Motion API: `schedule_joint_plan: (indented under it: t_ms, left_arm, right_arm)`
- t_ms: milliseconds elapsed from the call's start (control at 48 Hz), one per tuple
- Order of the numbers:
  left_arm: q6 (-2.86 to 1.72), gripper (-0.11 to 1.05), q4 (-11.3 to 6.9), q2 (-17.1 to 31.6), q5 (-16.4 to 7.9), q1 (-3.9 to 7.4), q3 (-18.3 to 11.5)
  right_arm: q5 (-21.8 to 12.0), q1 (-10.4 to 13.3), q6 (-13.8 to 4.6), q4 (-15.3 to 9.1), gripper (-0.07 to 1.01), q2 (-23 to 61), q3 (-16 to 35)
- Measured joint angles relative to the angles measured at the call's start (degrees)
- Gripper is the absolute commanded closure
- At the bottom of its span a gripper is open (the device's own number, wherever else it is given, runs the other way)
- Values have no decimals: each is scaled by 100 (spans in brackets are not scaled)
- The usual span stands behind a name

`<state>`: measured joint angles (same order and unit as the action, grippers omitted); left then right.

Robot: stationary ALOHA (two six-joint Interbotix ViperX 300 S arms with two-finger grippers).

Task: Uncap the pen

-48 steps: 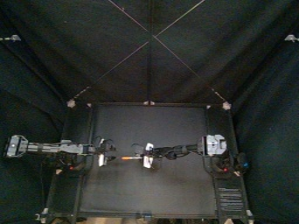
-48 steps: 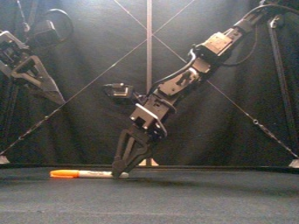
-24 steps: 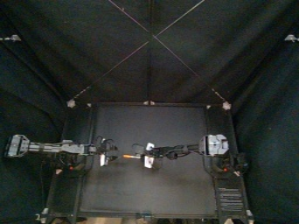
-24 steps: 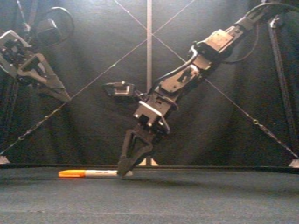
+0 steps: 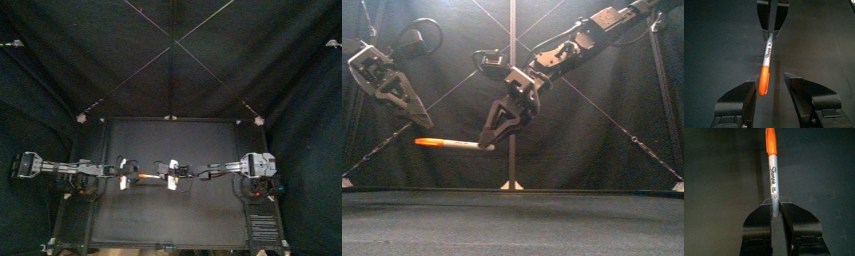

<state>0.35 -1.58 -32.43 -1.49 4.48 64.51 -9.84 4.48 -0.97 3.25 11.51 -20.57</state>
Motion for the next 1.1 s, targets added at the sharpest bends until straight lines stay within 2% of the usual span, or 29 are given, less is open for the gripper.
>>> schedule_joint_plan:
  t_ms: [208,625,812,917,1062,1104]
  left_arm:
    - [0,13,0,193,-9,114,-18]
    - [-9,13,0,562,-18,149,-62]
    - [-9,17,0,633,-18,176,-70]
    - [-9,22,0,633,-18,211,-79]
    - [-9,35,0,633,-26,220,-105]
    - [9,38,0,633,-26,220,-105]
  right_arm:
    - [0,-18,0,-18,52,-9,0]
    - [0,-35,26,-18,52,-35,0]
    - [0,-62,35,-18,52,-44,0]
    - [0,-70,26,-18,52,-44,0]
    - [0,-62,26,-26,52,-44,0]
    - [0,-62,44,-18,52,-44,0]
